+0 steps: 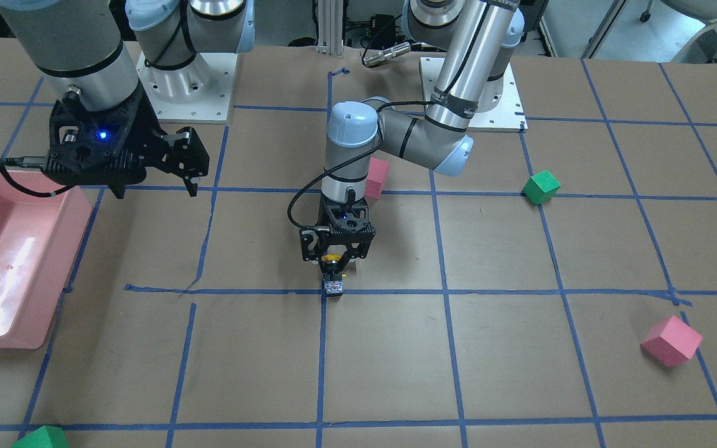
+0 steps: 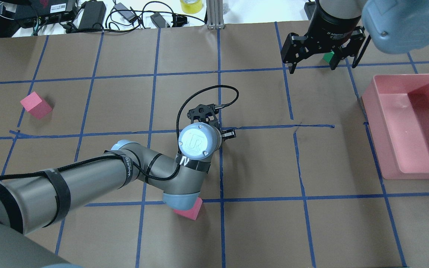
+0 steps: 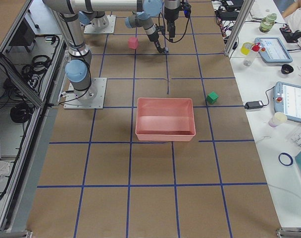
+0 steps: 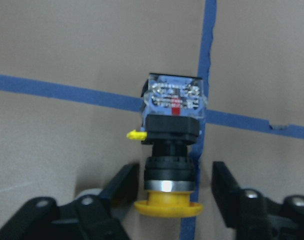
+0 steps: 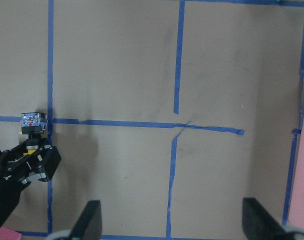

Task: Align button upright
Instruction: 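Grasp the switch body with the left gripper, then rotate the switch upright with the left gripper, yellow cap up, then set the switch down and open the left gripper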

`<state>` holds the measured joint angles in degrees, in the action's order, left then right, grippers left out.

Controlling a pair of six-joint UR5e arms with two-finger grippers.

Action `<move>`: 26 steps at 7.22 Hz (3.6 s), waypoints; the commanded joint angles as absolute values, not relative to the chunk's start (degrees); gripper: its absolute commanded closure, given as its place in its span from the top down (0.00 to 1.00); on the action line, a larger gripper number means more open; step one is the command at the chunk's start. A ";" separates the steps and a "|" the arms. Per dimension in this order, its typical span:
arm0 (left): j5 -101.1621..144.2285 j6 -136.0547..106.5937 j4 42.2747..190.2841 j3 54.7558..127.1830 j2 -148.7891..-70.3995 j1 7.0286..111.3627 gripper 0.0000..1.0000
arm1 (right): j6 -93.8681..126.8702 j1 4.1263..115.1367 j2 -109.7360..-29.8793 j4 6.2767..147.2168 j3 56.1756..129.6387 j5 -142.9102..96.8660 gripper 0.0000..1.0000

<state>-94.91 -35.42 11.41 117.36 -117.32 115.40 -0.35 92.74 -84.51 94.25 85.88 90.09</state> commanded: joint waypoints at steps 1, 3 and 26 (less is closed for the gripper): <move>-94.66 -40.56 26.38 109.99 -115.93 115.40 0.00 | -0.35 92.72 -84.55 94.13 85.87 90.00 1.00; -88.99 -51.89 38.36 105.66 -115.14 113.92 0.00 | -0.44 92.90 -84.55 94.13 85.96 90.00 1.00; -55.17 -73.99 55.71 104.00 -112.25 97.82 0.99 | -0.35 92.72 -84.46 93.78 86.66 90.88 1.00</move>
